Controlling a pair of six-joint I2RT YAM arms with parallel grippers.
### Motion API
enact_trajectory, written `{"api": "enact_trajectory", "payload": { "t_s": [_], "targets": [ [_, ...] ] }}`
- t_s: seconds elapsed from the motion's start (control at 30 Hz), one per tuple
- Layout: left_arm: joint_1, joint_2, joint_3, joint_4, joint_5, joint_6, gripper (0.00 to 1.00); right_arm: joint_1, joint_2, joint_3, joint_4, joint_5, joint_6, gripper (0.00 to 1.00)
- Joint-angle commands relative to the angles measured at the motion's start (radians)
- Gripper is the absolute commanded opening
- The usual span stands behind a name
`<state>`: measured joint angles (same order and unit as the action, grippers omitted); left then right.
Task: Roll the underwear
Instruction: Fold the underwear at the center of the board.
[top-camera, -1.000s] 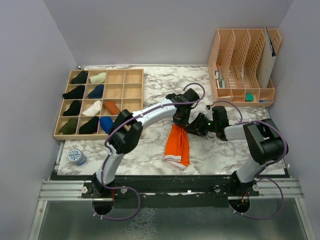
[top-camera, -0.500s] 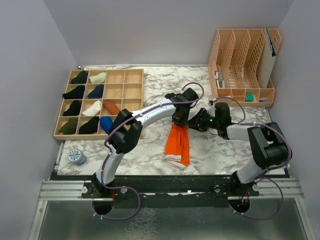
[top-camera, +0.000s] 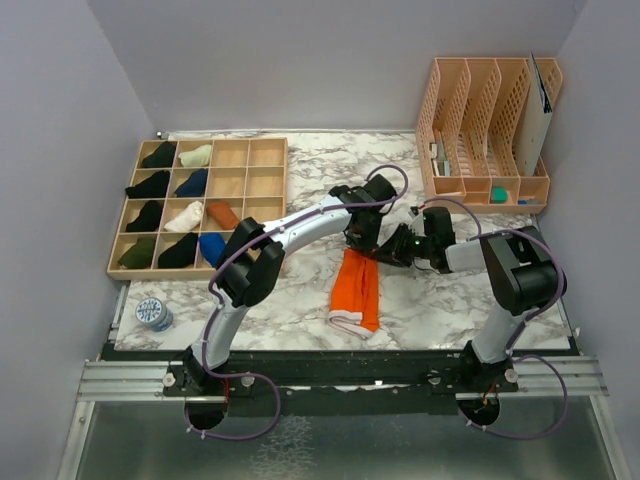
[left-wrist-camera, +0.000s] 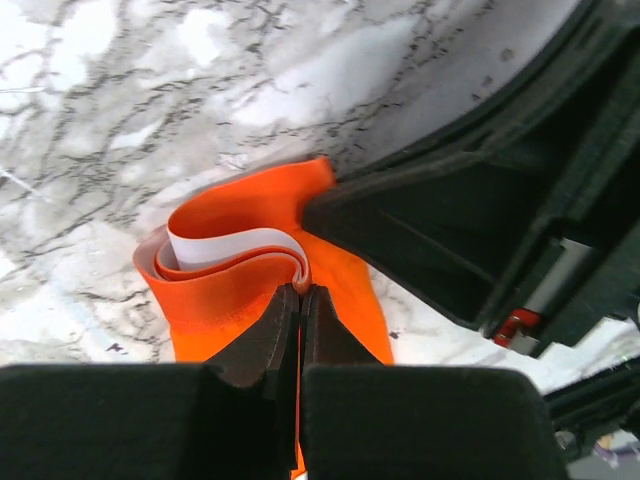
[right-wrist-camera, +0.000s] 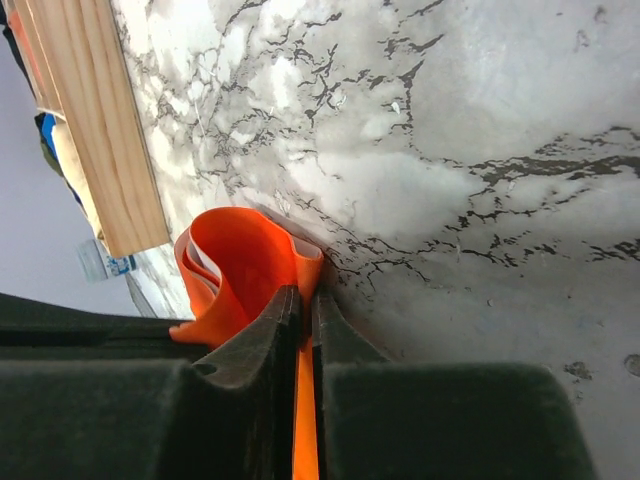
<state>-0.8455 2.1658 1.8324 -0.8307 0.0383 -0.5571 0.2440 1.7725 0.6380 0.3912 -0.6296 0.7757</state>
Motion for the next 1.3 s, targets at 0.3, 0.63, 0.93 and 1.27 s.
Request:
{"api": "enact_trajectory", "payload": {
  "t_s": [0.3,0.63,0.93,1.27],
  "targets": [
    [0.001,0.018,0.019,0.081,0.146,-0.075,0.0,-0.004,-0.009,-0.035,-0.022,0.021,-0.026,0.09],
    [0.019,0.026,0.025,0.07,-0.01,-0.085,0.01,-0.004,-0.07,-0.048,-0.068,0.065,-0.039,0.12],
    [0.018,0.053,0.055,0.031,0.002,-0.049,0.03,-0.005,-0.092,-0.031,-0.094,0.053,-0.052,0.21],
    [0.019,0.073,0.059,0.019,0.027,-0.029,0.11,-0.005,-0.237,0.04,-0.359,0.252,-0.108,0.4]
  ]
}}
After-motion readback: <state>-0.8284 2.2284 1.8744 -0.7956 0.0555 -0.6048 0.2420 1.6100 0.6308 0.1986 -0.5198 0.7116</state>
